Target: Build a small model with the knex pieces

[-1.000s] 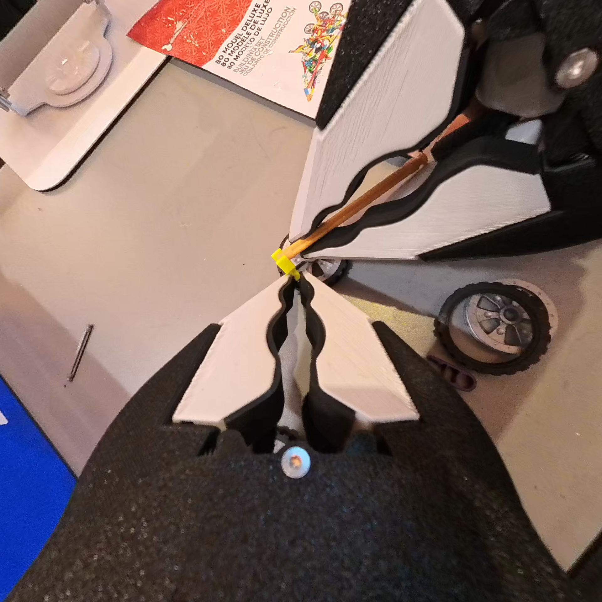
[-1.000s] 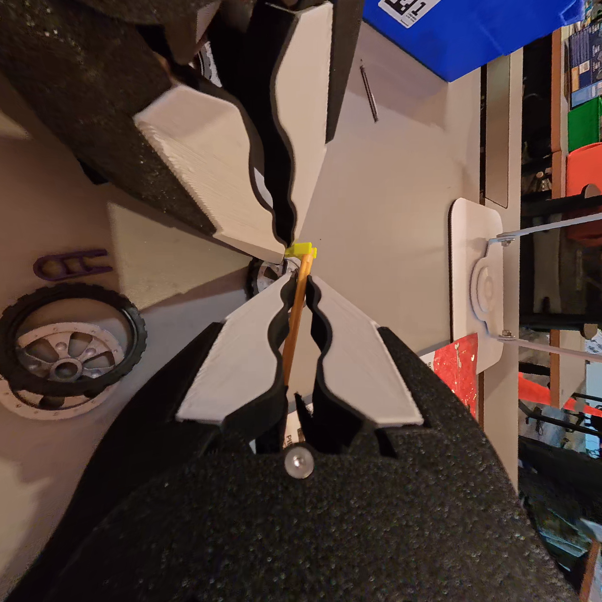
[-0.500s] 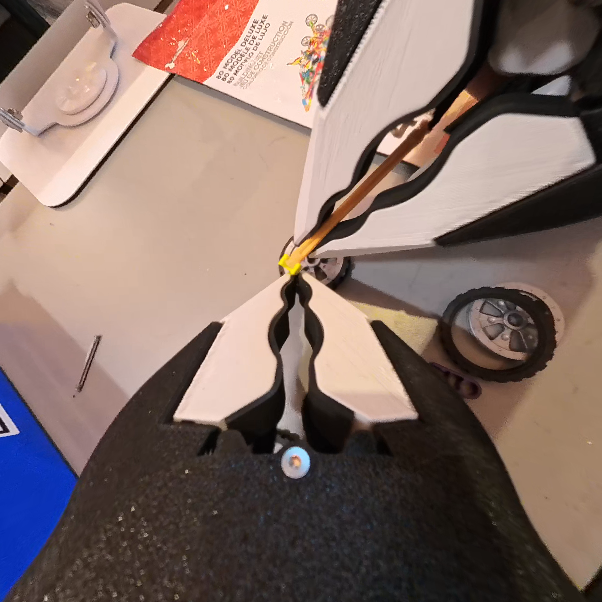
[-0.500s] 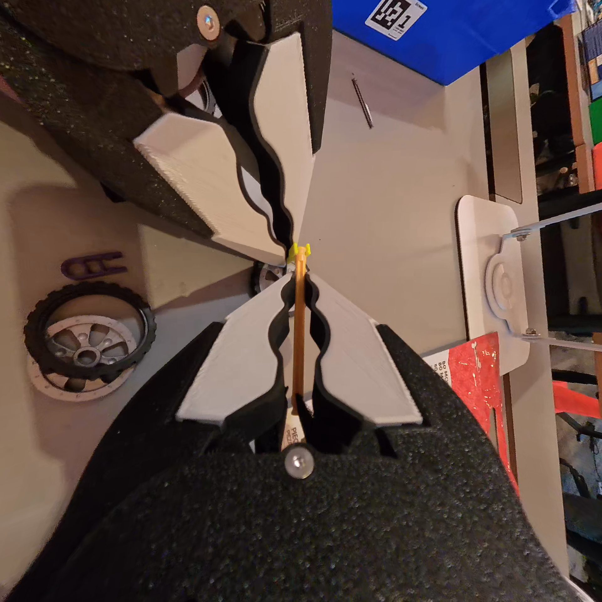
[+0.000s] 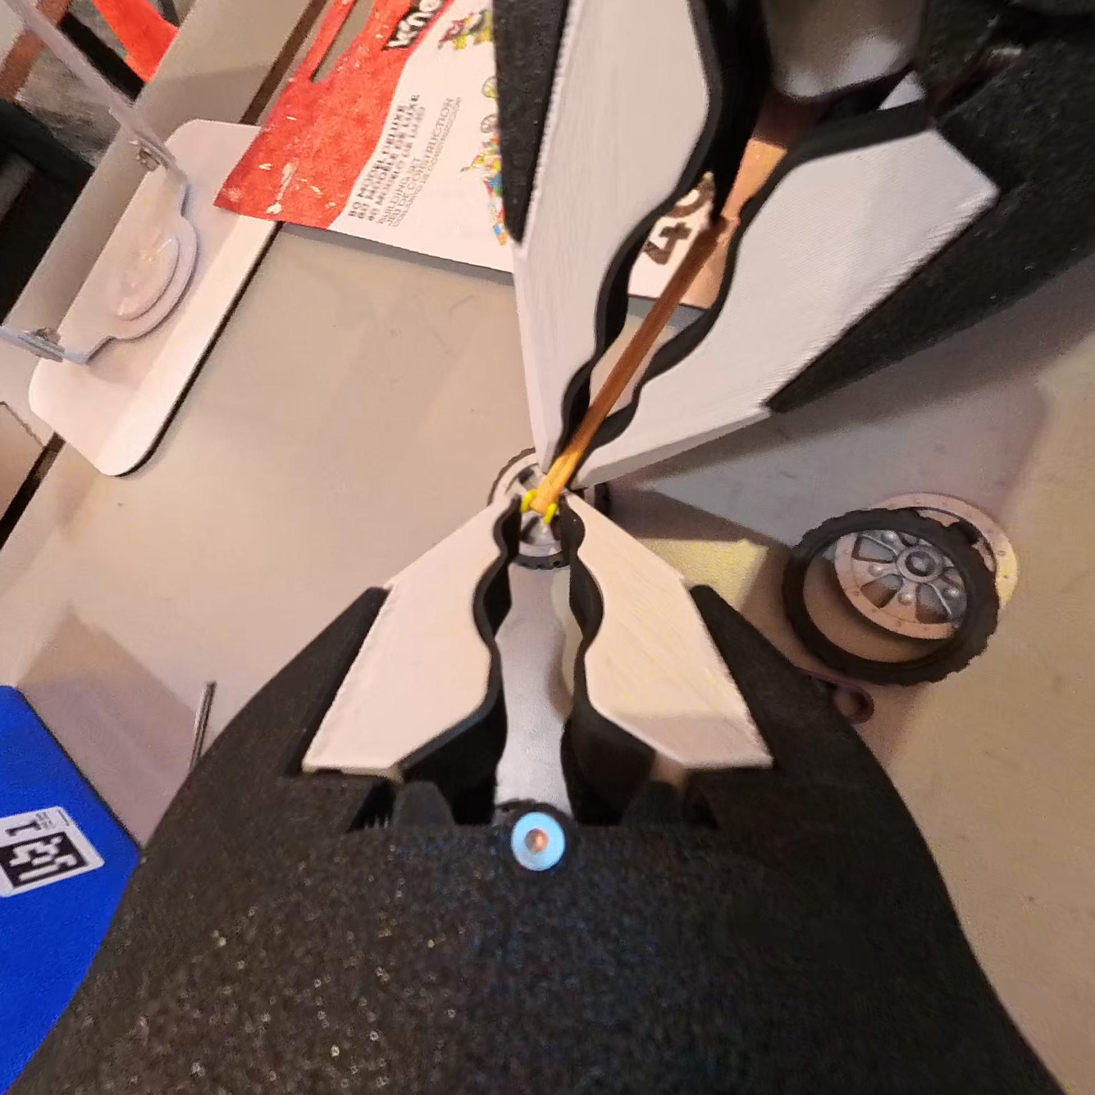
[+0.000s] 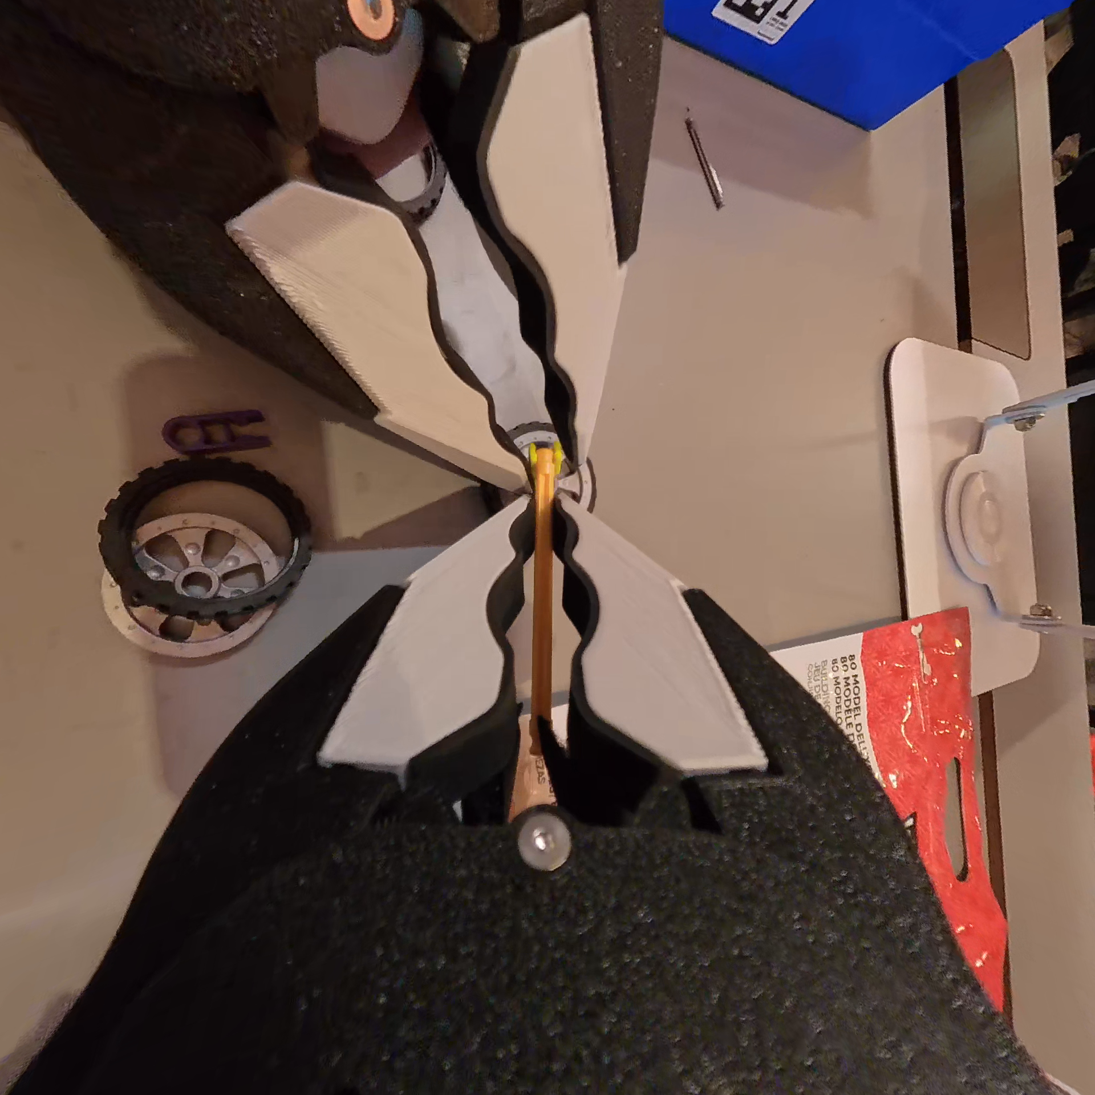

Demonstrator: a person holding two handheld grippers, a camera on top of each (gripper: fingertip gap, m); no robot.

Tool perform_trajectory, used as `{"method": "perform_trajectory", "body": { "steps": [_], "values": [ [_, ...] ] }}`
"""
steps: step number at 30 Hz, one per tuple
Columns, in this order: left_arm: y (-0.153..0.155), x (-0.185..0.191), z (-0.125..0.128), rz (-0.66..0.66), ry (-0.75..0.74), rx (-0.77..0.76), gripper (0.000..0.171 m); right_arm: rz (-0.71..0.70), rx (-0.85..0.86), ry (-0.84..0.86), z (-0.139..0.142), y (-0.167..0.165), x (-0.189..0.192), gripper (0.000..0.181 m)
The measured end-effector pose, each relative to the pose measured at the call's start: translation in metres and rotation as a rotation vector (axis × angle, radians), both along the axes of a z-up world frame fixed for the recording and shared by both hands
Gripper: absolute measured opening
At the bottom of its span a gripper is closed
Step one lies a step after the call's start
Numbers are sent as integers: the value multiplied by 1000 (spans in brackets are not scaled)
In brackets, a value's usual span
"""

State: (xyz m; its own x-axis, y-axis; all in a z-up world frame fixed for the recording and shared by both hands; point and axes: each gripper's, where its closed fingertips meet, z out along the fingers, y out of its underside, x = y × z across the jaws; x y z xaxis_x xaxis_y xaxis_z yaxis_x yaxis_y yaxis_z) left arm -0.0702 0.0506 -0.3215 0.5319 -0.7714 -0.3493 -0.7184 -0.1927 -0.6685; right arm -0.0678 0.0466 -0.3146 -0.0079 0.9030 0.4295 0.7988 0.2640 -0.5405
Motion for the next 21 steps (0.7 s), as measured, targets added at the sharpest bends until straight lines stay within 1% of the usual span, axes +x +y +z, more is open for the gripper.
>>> {"method": "perform_trajectory", "body": {
  "steps": [7,14,21],
  "values": [
    [-9,5,8,-77,-9,-5,8,62,-15,20,7,-7,3,4],
    [-21,10,8,-168,55,0,8,125,-107,45,8,-21,9,4],
    [-36,10,10,-217,66,-31,7,179,-199,82,11,-35,8,4]
  ]
}}
